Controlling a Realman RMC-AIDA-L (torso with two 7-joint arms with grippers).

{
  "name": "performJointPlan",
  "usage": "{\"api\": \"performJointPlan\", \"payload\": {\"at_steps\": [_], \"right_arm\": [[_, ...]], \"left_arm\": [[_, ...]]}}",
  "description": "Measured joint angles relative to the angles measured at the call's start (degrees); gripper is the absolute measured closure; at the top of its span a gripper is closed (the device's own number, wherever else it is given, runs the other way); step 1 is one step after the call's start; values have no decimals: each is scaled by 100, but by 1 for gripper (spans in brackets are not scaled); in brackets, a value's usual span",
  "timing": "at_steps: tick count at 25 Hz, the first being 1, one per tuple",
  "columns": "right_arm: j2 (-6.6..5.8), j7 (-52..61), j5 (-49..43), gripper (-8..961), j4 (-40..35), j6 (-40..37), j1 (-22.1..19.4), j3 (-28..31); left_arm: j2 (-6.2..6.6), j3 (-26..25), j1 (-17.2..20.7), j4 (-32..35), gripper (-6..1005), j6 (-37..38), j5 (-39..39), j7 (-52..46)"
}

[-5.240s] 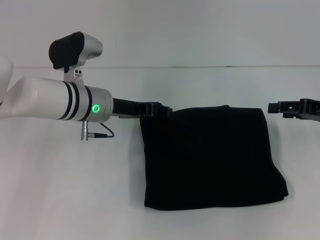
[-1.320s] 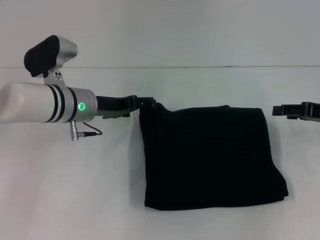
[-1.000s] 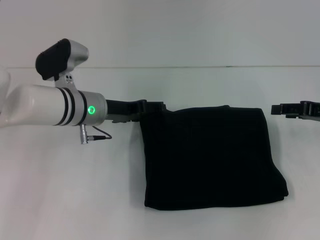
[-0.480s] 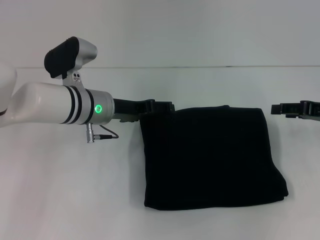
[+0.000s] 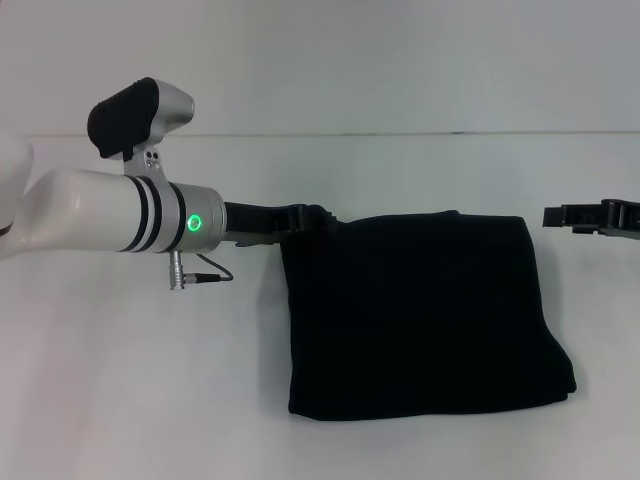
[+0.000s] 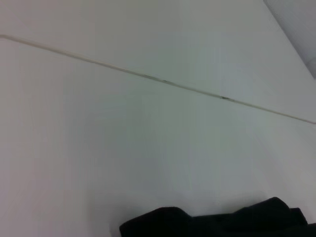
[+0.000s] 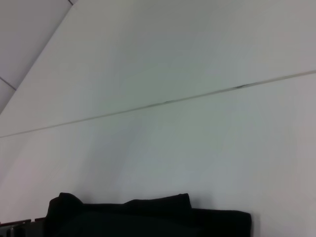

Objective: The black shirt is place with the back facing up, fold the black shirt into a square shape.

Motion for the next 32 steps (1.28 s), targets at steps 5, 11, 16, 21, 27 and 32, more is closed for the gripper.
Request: {"api": "performJointPlan", "payload": {"at_steps": [5, 11, 16, 21, 27, 32], "right_arm": [[0, 0, 0, 299, 21, 15, 0, -3], [0, 0, 0, 299, 25, 25, -1, -3], [0, 0, 0, 299, 26, 27, -8, -3], [0, -3, -4, 299, 33, 27, -11, -4], [0, -4, -8, 299, 34, 28, -25, -4], [0, -7, -9, 299, 34, 45, -27, -4]], "left_arm": [[-10, -7, 1, 4, 426, -34, -21, 32], [-72, -27, -1, -29, 641, -186, -25, 32], [-107, -39, 4, -18, 809, -190, -31, 32], [-108, -53, 6, 1, 944, -256, -44, 32], [-75, -58, 6, 1, 965, -319, -175, 72], [-66, -58, -3, 3, 966, -321, -181, 75]]}}
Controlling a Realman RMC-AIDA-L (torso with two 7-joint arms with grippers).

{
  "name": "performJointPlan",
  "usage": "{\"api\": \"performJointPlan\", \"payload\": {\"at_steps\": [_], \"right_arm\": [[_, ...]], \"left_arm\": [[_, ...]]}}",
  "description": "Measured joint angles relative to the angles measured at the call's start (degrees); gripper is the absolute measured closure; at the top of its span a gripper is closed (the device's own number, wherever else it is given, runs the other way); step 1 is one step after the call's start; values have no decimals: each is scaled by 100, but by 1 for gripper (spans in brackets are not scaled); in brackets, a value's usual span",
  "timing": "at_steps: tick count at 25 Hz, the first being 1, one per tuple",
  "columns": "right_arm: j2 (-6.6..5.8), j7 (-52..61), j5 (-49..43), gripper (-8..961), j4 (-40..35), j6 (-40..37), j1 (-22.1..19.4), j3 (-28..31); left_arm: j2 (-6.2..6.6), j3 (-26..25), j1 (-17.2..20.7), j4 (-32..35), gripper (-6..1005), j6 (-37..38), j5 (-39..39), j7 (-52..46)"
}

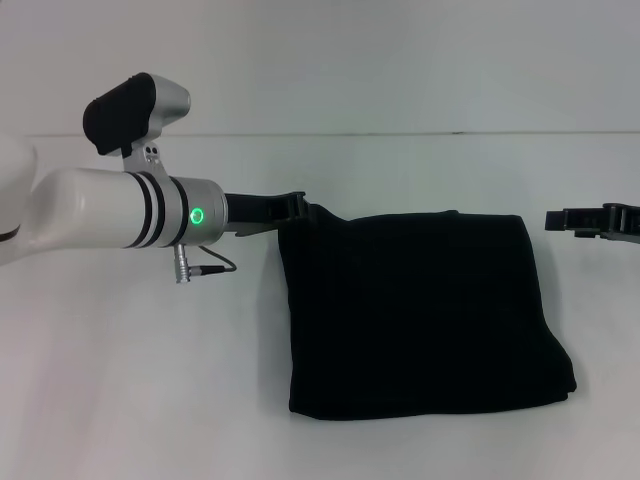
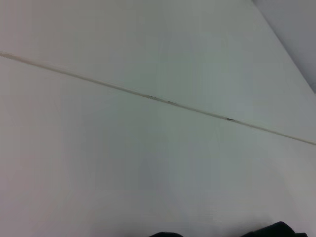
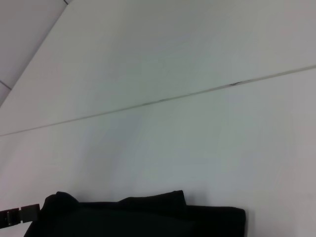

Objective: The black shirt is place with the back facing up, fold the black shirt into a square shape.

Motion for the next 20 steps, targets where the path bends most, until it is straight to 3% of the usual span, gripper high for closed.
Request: {"api": "performJointPlan", "payload": {"at_steps": [20], "right_arm": [[0, -11, 1, 299, -2, 14, 18, 0]], "left_arm": [[45, -7, -7, -10, 939, -28, -57, -56]]}}
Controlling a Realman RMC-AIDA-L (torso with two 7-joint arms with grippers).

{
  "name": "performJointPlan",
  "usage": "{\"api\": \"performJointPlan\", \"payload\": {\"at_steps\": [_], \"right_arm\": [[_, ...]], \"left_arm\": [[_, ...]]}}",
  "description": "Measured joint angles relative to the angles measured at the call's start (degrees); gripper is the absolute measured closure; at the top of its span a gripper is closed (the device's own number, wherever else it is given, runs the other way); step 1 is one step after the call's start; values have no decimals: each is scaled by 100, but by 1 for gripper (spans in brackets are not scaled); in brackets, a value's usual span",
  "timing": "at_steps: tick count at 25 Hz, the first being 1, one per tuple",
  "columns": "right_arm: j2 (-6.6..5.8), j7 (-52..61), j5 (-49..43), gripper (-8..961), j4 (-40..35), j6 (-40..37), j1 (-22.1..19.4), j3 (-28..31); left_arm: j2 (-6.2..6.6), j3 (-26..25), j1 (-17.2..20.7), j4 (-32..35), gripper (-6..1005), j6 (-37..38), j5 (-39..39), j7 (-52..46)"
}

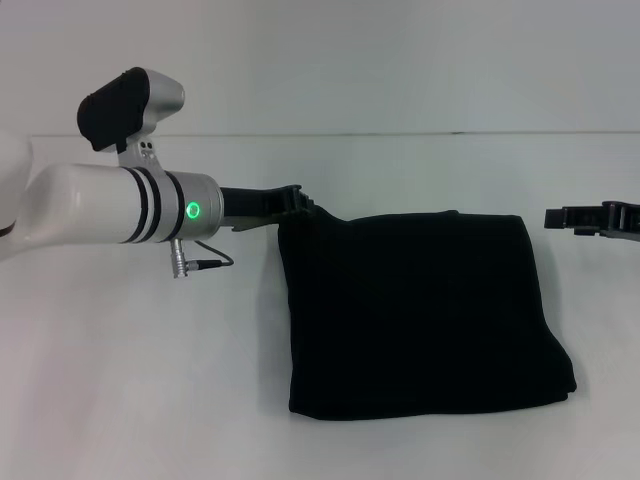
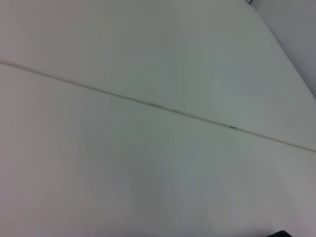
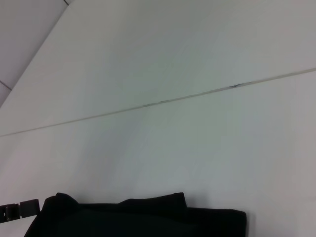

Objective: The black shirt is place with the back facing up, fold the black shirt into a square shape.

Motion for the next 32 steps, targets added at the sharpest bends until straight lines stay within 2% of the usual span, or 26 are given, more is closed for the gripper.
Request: {"api": "performJointPlan", "payload": {"at_steps": [3, 17, 22, 32], "right_arm": [[0, 0, 0, 299, -6, 3, 2, 0], [-4, 14, 0, 299, -7, 15, -4, 0], [-7, 16, 0, 299, -7, 15, 0, 0], [-6, 18, 0, 300, -7, 44, 11, 0]], "left_arm": [[1, -2, 8, -16, 898, 0, -17, -1], [2, 19, 15, 3, 453, 133, -17, -6], [-21, 72, -15, -4, 340, 267, 0, 37], [-36, 63, -46, -15, 454, 246, -9, 36]]}}
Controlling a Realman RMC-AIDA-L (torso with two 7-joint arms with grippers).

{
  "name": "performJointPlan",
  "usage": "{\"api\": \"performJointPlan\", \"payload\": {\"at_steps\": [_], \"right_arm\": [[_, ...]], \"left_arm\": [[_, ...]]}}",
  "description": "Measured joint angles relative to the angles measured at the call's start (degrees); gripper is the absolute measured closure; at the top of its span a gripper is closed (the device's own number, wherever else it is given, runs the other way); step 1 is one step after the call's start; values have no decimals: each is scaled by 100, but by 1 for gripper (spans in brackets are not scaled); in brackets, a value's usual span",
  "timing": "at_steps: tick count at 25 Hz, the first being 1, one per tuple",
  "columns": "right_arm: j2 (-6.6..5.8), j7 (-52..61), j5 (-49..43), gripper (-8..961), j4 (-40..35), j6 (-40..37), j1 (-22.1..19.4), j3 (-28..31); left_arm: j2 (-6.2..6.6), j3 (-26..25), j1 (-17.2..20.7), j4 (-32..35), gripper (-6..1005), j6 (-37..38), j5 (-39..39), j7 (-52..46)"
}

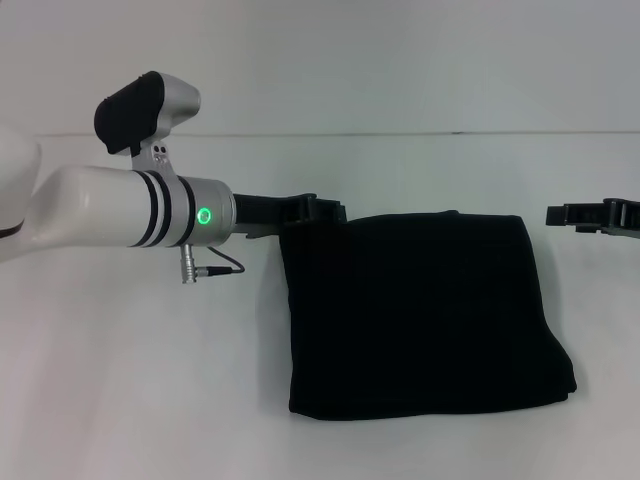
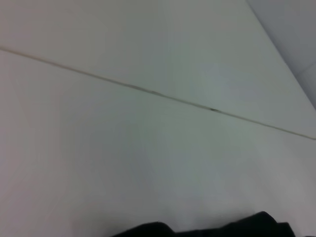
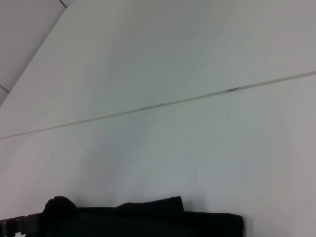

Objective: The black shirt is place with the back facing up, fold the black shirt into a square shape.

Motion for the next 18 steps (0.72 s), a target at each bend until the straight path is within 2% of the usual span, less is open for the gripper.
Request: {"api": "performJointPlan", "payload": {"at_steps": [7, 17, 18], "right_arm": [[-5, 0, 0, 300, -8, 6, -2, 0], [-3, 0, 0, 299, -18, 12, -3, 23], [-3, 0, 0, 299, -18, 13, -3, 30]], "left_arm": [[19, 83, 31, 35, 533, -70, 95, 110], [37, 91, 12, 22, 765, -94, 106, 113], [37, 93, 9, 22, 838, -95, 108, 112]]}}
